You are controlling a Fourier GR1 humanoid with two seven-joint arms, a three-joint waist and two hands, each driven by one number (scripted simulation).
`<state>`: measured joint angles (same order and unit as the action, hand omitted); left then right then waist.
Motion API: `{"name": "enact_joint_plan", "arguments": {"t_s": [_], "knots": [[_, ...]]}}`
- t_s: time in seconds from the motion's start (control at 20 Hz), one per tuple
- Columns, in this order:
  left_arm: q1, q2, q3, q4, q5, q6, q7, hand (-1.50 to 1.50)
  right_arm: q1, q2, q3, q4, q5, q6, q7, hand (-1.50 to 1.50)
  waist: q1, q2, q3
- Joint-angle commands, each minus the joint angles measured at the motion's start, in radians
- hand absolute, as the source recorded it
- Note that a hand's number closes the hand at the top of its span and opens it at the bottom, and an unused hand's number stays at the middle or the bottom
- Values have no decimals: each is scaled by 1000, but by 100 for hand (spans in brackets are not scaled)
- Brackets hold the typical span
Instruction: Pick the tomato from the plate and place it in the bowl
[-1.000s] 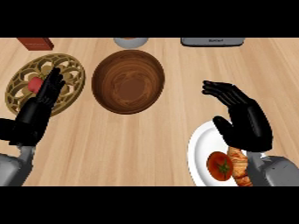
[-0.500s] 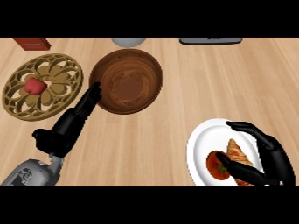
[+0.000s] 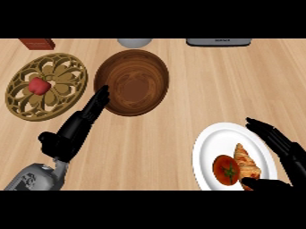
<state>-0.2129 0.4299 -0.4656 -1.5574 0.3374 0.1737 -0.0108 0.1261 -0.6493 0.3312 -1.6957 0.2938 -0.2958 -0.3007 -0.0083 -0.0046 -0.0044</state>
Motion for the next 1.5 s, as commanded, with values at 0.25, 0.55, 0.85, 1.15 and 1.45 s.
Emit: {"name": "enact_joint_plan", "arguments": {"t_s": [0.25,0.55,0.85,1.15,1.45], "knots": [[15,-3,14,-18,-1,0,4,0,34,-328,87,-225,113,387,451,-150,0,-3,-3],[-13,-6,21,12,-7,-52,6,0,-105,-244,171,-457,37,620,889,-150,17,5,1],[28,-50,47,-13,-59,-49,13,0,-150,-63,266,-457,106,693,1073,-150,13,4,4],[5,-134,70,54,-121,-68,19,0,-70,-16,278,-497,231,713,1043,-150,1,3,4],[2,-124,154,103,-103,-166,-25,0,-77,78,311,-409,400,639,973,-150,3,5,4]]}}
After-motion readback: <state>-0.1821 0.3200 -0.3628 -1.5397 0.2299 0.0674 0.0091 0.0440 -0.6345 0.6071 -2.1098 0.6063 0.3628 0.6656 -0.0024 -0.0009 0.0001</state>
